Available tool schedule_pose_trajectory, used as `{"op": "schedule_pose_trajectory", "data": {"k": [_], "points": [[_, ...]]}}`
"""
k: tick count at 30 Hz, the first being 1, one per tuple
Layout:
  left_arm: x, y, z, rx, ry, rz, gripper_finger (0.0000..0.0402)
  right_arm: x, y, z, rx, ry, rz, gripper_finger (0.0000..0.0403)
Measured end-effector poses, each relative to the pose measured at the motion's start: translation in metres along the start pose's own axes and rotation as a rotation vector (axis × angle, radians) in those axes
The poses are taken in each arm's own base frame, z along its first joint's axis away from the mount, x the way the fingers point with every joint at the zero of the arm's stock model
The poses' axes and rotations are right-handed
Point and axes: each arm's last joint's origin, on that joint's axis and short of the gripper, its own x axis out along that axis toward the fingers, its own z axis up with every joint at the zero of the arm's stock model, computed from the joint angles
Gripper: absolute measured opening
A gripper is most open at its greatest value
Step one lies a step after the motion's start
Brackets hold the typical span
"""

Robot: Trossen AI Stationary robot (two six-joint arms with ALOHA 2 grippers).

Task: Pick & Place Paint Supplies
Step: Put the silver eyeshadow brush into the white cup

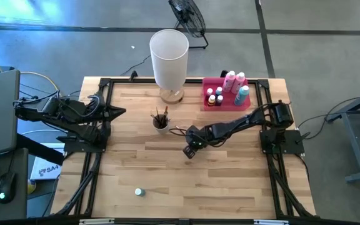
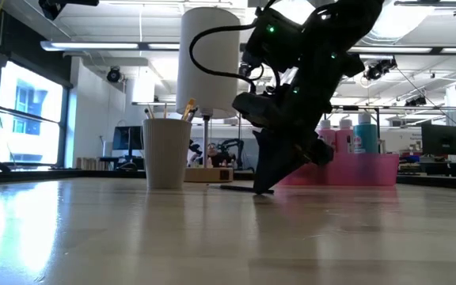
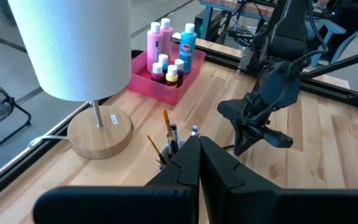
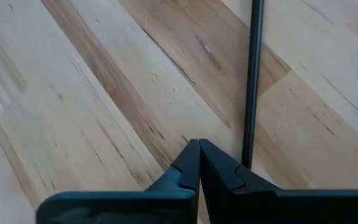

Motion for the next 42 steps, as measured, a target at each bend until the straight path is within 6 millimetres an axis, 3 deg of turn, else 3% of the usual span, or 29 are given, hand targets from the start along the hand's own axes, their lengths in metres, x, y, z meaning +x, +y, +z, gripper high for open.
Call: {"op": "schedule_pose_trajectory", "data": {"k": [11, 20, 29, 42], "points": [[0.000, -0.001, 0.000, 0.000, 0.010, -0.023, 0.0000, -0.007, -0.010, -0.001, -0.037, 0.028, -0.101, 0.0002], [0.000, -0.001, 0.000, 0.000, 0.010, -0.025, 0.0000, -0.020, -0.011, 0.001, -0.093, 0.064, -0.071, 0.0002], [0.000, -0.001, 0.000, 0.001, 0.011, -0.025, 0.0000, -0.063, 0.000, 0.017, -0.284, -0.099, 0.034, 0.0002], [0.000, -0.001, -0.001, 0.009, 0.021, -0.034, 0.0000, -0.064, 0.007, 0.034, -0.353, -0.250, 0.122, 0.0002]]}}
